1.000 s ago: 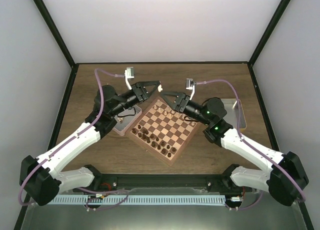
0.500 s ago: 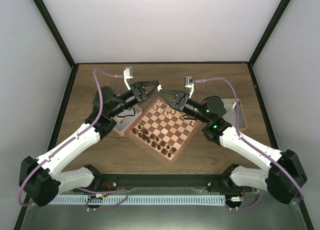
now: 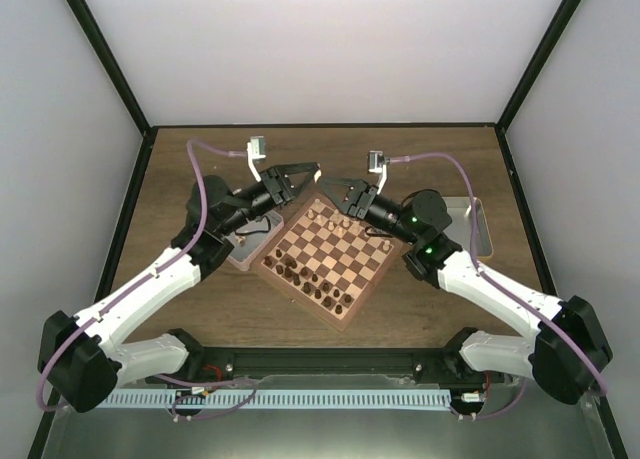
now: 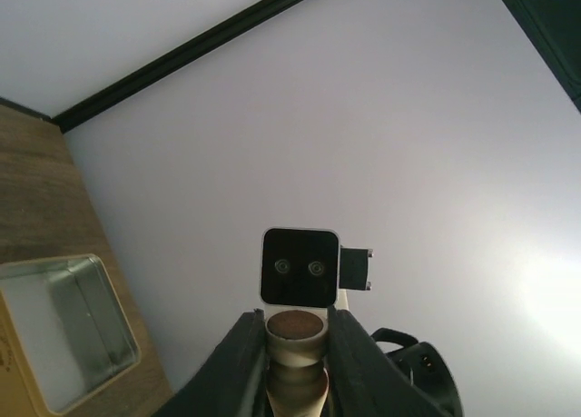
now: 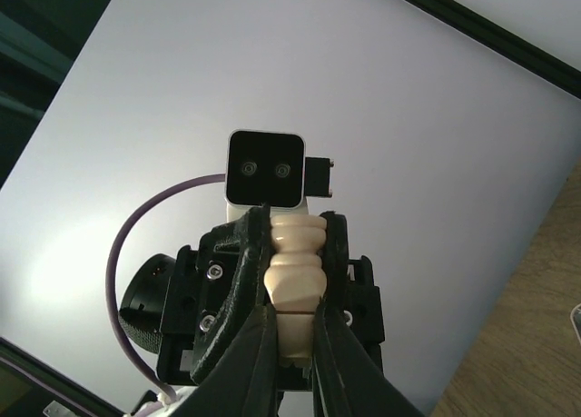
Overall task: Set up the chess pieces on the board
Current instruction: Place the chess piece on the chessboard.
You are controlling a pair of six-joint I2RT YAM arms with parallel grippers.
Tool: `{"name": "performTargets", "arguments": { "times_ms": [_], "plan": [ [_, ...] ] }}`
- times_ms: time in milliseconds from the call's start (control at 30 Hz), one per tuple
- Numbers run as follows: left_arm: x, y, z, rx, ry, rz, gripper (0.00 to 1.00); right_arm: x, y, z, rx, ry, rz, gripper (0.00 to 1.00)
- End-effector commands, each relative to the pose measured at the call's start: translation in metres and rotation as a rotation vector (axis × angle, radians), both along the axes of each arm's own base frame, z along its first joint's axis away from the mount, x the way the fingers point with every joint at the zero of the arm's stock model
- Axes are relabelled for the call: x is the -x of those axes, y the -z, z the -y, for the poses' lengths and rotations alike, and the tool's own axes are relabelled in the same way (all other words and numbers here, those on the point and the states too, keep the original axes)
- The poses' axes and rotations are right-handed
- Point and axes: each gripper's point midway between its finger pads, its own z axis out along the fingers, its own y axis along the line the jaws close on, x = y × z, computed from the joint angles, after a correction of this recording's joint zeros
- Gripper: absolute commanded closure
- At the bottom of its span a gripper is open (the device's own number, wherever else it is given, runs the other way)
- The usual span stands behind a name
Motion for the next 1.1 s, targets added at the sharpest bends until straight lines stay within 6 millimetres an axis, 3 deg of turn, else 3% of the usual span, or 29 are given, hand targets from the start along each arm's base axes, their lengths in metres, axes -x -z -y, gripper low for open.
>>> {"name": "performTargets", "arguments": {
  "times_ms": [0,100,267,400,533,633,867,1067],
  "plan": [
    [0.005,-0.002,-0.002,-0.015,-0.007,0.040,0.74,0.005,-0.026,0.001,-0.021,-0.010,0.069,0.96],
    [-0.002,0.013,-0.013,-0.112,-0.097,0.037,0.55,0.006,-0.008,0.002,0.065,0.001,0.043,0.96],
    [-0.014,0.058,-0.059,-0.439,-0.345,0.064,0.37,0.005,0.087,0.014,0.432,0.032,-0.151,0.96],
    [-0.015,0.091,-0.096,-0.715,-0.472,0.099,0.31,0.024,0.157,0.036,0.721,-0.004,-0.307,0.96],
    [-0.014,0.109,-0.120,-0.895,-0.535,0.112,0.23,0.044,0.211,0.063,0.982,-0.033,-0.481,0.96],
    [-0.013,0.111,-0.124,-0.951,-0.528,0.145,0.18,0.051,0.234,0.080,1.133,-0.042,-0.582,0.96],
    [-0.015,0.121,-0.120,-1.023,-0.490,0.219,0.16,0.054,0.273,0.089,1.376,-0.151,-0.720,0.97],
    [-0.014,0.127,-0.120,-1.032,-0.476,0.219,0.15,0.046,0.287,0.093,1.502,-0.191,-0.750,0.98]
  ]
}}
